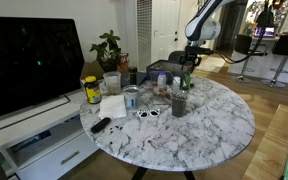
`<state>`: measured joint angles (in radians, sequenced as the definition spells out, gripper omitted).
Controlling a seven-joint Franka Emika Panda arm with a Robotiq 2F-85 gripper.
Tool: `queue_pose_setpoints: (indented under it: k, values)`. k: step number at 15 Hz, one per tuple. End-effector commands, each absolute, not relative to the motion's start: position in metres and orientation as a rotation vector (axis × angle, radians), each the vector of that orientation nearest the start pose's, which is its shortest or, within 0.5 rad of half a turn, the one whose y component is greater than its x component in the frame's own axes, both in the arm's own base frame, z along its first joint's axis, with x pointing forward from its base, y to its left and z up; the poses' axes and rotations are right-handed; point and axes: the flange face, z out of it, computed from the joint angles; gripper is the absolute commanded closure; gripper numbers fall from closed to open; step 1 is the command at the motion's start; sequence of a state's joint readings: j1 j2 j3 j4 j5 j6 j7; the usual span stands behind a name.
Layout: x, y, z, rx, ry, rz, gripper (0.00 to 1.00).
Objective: Remove the green bottle from the clear case and put it on the table
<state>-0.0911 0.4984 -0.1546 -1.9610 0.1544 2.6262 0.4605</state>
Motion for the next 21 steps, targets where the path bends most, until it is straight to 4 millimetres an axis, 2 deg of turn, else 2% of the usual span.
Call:
queue_pose_setpoints:
  k: [1, 4, 9, 13, 17, 18, 21]
  values:
    - [0.607, -0.131, 0.263, -2.882, 0.993, -0.215, 0.00]
    - [0.601, -0.092, 0.277, -2.923, 0.740, -0.126, 0.00]
    - [0.592, -0.016, 0.290, -2.993, 0.346, 0.069, 0.00]
    - [0.579, 0.033, 0.302, -3.026, 0.200, 0.213, 0.00]
    - [0.557, 0.061, 0.332, -3.032, 0.054, 0.227, 0.00]
    - [0.579, 0.057, 0.316, -3.025, 0.124, 0.220, 0.00]
    - [0.569, 0.065, 0.332, -3.026, 0.083, 0.206, 0.00]
